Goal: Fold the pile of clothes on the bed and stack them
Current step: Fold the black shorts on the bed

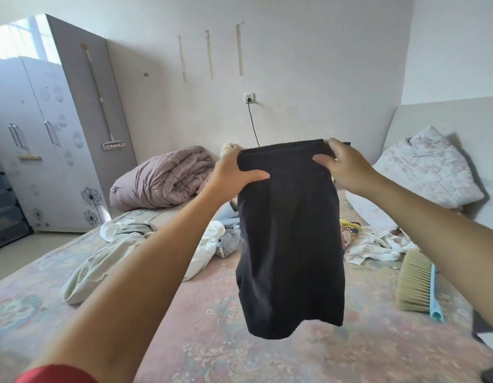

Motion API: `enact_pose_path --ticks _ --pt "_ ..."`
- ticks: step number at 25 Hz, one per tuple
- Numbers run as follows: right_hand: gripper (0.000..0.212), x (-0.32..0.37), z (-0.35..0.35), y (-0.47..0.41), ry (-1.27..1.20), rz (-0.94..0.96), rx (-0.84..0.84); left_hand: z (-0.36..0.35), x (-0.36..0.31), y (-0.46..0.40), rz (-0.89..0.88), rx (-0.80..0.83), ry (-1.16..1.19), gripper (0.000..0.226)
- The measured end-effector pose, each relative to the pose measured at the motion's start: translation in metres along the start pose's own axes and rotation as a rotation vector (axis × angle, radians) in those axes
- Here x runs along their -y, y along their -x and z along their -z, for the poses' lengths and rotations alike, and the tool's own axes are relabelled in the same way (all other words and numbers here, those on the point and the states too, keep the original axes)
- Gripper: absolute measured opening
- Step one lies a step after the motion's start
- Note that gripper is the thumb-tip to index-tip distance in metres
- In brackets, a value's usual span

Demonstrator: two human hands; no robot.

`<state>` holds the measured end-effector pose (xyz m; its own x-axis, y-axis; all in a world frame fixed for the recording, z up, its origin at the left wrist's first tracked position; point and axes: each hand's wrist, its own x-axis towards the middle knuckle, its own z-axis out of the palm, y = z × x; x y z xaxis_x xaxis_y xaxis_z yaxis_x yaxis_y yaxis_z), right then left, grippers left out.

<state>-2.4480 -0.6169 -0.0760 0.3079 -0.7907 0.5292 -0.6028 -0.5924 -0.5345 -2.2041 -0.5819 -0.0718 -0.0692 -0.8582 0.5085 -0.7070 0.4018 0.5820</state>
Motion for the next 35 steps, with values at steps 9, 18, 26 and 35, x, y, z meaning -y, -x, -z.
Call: enact_pose_path --ticks 9,18,26,35 --pt "0.01 -0.023 -0.025 -0.01 0.016 -0.042 0.087 -0.01 0.028 -0.017 0.067 0.068 -0.112 0.049" --pt "0.043 -0.088 -0.107 -0.081 0.026 -0.065 0.231 -0.056 0.126 -0.08 0.124 0.037 -0.094 0.034" --pt "0.036 -0.105 -0.117 -0.159 0.603 0.434 -0.156 -0.047 0.156 -0.156 -0.134 -0.17 -0.306 0.036" --pt "0.02 -0.221 -0.228 0.032 0.918 0.722 0.127 -0.222 0.232 0.065 -0.22 0.298 -0.465 0.041"
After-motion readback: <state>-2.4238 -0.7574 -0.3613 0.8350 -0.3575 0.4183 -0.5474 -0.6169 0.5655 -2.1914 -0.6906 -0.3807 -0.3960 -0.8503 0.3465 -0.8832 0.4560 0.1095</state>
